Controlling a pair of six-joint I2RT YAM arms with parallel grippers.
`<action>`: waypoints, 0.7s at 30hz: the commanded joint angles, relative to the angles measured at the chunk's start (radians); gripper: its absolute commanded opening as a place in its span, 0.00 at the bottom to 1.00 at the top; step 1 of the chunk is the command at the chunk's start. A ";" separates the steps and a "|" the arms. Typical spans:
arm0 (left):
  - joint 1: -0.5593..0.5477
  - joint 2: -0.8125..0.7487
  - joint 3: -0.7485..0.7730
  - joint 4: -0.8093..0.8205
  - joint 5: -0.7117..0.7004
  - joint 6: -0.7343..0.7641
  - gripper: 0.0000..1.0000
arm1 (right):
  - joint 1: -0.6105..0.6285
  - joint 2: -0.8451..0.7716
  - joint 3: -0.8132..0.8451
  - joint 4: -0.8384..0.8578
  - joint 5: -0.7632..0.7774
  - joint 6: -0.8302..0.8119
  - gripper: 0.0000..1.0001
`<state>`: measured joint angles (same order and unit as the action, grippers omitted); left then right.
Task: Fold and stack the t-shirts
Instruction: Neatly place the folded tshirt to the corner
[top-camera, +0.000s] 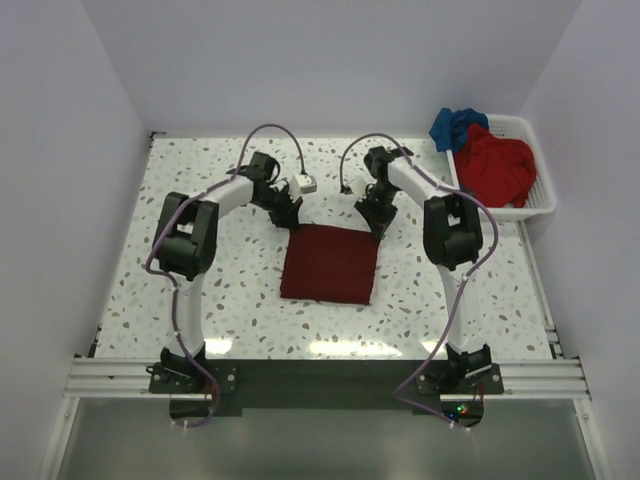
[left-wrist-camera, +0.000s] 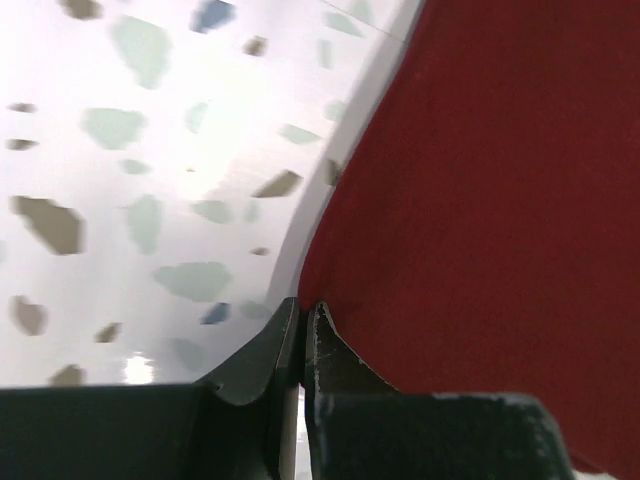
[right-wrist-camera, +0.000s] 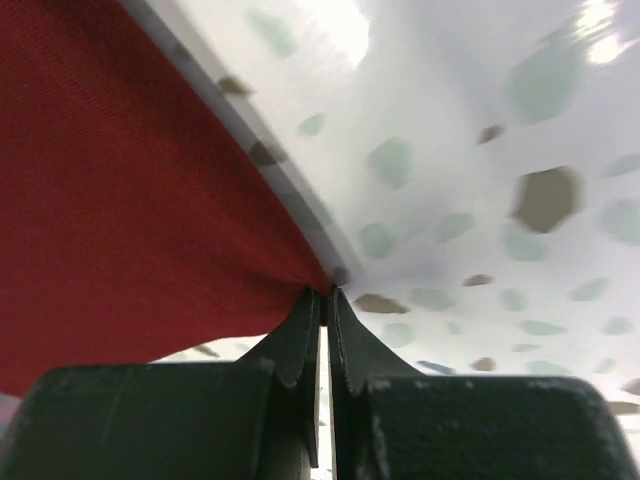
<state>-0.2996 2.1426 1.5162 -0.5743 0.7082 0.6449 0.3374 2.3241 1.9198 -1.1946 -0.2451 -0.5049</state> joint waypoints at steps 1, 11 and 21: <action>0.039 0.039 0.078 0.077 -0.096 -0.062 0.06 | -0.014 0.040 0.108 0.081 0.109 0.020 0.00; 0.068 -0.338 -0.114 0.157 0.137 -0.286 0.78 | -0.018 -0.313 0.033 0.064 -0.242 0.161 0.79; -0.113 -0.537 -0.635 0.641 0.364 -0.914 0.86 | 0.101 -0.468 -0.548 0.329 -0.813 0.493 0.90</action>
<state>-0.3683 1.5642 1.0000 -0.1558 0.9752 0.0101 0.3817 1.7901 1.4944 -0.9970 -0.8543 -0.1471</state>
